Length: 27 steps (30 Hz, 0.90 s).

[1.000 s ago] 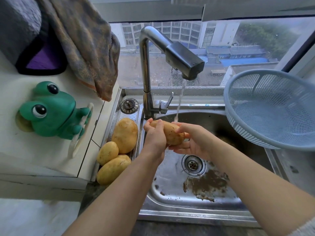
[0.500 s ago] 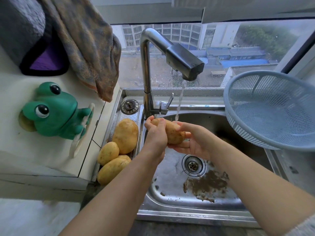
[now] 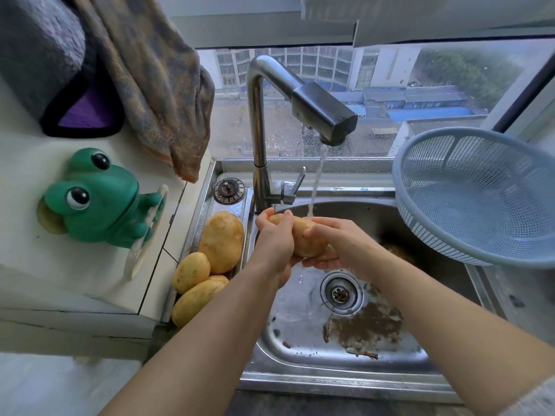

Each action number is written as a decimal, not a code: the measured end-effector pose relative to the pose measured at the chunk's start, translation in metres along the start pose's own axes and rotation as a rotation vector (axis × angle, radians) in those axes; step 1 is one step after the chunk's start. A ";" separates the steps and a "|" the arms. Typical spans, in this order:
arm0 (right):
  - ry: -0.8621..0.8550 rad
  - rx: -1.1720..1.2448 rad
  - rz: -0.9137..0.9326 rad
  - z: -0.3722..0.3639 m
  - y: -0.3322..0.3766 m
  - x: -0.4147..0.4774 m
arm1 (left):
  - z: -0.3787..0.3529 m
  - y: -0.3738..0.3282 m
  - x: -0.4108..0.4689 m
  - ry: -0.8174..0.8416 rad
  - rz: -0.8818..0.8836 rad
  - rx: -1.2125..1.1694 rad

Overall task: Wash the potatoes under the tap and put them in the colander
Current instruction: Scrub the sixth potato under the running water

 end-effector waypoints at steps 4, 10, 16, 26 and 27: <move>0.012 -0.063 0.048 0.000 0.004 -0.002 | 0.000 -0.003 0.003 0.026 0.032 -0.045; -0.206 -0.391 0.276 -0.001 0.007 -0.003 | 0.004 0.004 0.008 0.040 0.072 -0.116; -0.096 -0.502 0.368 0.004 0.005 -0.003 | 0.013 0.007 0.011 0.046 0.129 -0.187; -0.020 -0.058 0.233 -0.003 0.005 -0.001 | 0.012 0.011 0.006 0.103 0.159 -0.329; 0.054 0.008 0.175 -0.001 0.004 0.000 | 0.016 0.011 0.006 0.104 0.179 -0.330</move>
Point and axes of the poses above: each hand's wrist, its own x-axis towards the middle knuckle, its own z-axis out of the back of the hand, y = z × x, the point moved 4 cm from there along x, towards the middle knuckle, and after that the axes turned 1 degree about z, right-handed, at the moved point
